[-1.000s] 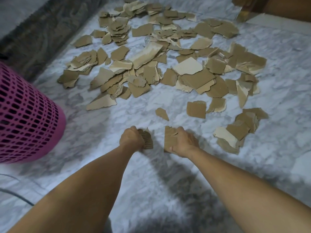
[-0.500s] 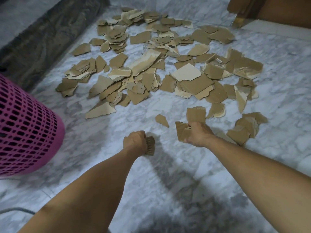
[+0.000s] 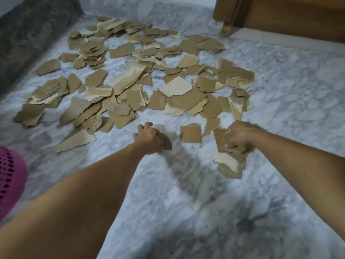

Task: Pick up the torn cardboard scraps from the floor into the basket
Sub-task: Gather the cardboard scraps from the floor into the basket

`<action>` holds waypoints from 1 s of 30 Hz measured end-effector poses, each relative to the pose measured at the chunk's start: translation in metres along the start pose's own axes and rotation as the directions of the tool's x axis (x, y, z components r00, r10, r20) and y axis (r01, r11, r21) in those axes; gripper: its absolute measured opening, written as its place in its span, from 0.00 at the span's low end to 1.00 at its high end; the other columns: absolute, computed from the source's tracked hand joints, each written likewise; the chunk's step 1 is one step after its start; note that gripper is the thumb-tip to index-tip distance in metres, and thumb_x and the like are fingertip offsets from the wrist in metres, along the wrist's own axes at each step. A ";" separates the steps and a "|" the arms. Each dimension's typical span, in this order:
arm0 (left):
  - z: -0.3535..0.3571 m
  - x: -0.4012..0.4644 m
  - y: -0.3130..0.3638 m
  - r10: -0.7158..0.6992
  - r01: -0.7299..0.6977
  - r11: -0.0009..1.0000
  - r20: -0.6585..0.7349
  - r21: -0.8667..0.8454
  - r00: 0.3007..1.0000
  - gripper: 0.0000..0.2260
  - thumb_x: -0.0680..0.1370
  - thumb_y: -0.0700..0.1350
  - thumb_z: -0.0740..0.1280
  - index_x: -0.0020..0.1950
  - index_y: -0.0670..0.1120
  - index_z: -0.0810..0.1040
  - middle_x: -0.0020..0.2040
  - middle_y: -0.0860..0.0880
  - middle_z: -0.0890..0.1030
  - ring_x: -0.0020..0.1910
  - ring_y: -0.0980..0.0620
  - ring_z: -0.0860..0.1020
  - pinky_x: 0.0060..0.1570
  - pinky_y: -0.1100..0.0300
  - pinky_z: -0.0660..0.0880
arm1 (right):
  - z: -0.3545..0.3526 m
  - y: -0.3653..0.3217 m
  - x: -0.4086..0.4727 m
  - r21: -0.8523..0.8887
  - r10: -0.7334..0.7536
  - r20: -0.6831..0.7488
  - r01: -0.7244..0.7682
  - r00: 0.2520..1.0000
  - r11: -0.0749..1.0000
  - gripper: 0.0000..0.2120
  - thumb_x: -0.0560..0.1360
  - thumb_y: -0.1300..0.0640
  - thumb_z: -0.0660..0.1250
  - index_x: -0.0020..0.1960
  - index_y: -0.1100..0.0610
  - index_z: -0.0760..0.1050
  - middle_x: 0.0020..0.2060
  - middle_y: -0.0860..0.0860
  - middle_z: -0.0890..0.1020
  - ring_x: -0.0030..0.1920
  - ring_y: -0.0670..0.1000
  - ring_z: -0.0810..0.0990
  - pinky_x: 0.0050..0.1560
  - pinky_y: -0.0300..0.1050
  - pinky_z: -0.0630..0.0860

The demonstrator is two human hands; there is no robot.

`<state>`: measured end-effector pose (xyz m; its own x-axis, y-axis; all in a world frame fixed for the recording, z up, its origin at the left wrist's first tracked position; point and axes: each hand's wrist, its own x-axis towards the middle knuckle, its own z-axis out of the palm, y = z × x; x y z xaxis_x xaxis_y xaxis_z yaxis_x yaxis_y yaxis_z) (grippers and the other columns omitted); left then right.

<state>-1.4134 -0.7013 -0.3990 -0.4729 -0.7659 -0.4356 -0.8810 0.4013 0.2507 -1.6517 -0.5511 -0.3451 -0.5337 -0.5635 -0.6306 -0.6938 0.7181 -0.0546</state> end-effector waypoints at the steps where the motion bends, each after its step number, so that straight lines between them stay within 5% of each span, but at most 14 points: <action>1: 0.002 0.005 0.004 0.011 -0.010 1.000 0.014 -0.012 1.000 0.24 0.71 0.44 0.75 0.67 0.50 0.75 0.73 0.48 0.61 0.69 0.43 0.61 0.66 0.49 0.66 | -0.002 0.010 0.004 0.016 0.027 -0.017 -0.027 0.999 1.000 0.37 0.67 0.45 0.78 0.71 0.57 0.70 0.66 0.56 0.75 0.65 0.58 0.74 0.61 0.45 0.74; 6: 0.020 0.023 0.028 0.145 -0.149 0.986 0.054 0.079 0.988 0.24 0.73 0.46 0.73 0.67 0.52 0.74 0.75 0.51 0.58 0.70 0.45 0.59 0.61 0.51 0.66 | 0.000 0.054 0.023 0.207 0.120 0.011 -0.120 0.993 0.971 0.41 0.66 0.46 0.79 0.73 0.59 0.66 0.68 0.55 0.71 0.66 0.58 0.72 0.63 0.48 0.73; 9: 0.025 0.034 0.047 0.277 -0.282 0.946 0.051 0.159 0.959 0.25 0.74 0.47 0.72 0.70 0.54 0.71 0.78 0.52 0.54 0.73 0.44 0.54 0.66 0.48 0.62 | 0.007 0.066 0.031 0.180 0.092 -0.014 -0.088 0.996 0.980 0.41 0.71 0.43 0.73 0.76 0.58 0.60 0.74 0.56 0.64 0.73 0.58 0.63 0.72 0.48 0.62; 13: 0.032 0.042 0.077 0.402 -0.417 0.887 0.111 0.201 0.909 0.31 0.73 0.49 0.72 0.74 0.56 0.65 0.77 0.53 0.57 0.71 0.44 0.56 0.64 0.50 0.64 | 0.027 0.075 0.044 0.195 0.089 -0.061 -0.075 0.994 0.978 0.45 0.68 0.40 0.75 0.76 0.56 0.60 0.74 0.55 0.63 0.74 0.57 0.62 0.72 0.47 0.61; 20: 0.045 0.043 0.098 0.380 -0.380 0.914 0.032 0.140 0.925 0.24 0.70 0.43 0.74 0.63 0.47 0.70 0.59 0.47 0.70 0.60 0.45 0.67 0.54 0.52 0.73 | 0.031 0.077 0.051 0.160 0.080 -0.131 -0.059 0.988 0.985 0.40 0.70 0.40 0.73 0.77 0.47 0.60 0.72 0.52 0.63 0.74 0.59 0.59 0.71 0.55 0.63; 26: 0.045 0.045 0.104 0.327 -0.320 0.935 -0.021 0.154 0.945 0.20 0.72 0.43 0.69 0.61 0.43 0.67 0.57 0.45 0.72 0.58 0.45 0.71 0.57 0.52 0.69 | 0.031 0.077 0.052 0.277 0.076 -0.131 -0.037 0.988 0.960 0.41 0.70 0.46 0.75 0.77 0.47 0.59 0.71 0.53 0.62 0.72 0.57 0.63 0.69 0.52 0.67; 30: 0.038 0.048 0.120 0.446 -0.446 0.880 0.042 0.165 0.894 0.21 0.70 0.44 0.73 0.60 0.41 0.73 0.60 0.43 0.71 0.57 0.44 0.73 0.54 0.52 0.75 | 0.034 0.076 0.048 0.194 0.107 -0.158 -0.075 0.982 0.978 0.38 0.71 0.44 0.72 0.76 0.45 0.60 0.73 0.50 0.65 0.73 0.56 0.60 0.70 0.53 0.61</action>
<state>-1.5425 -0.6709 -0.4226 -0.8161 -0.4848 -0.3146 -0.5669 0.7774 0.2724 -1.7135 -0.5099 -0.4053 -0.6743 -0.5408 -0.5028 -0.5444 0.8241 -0.1563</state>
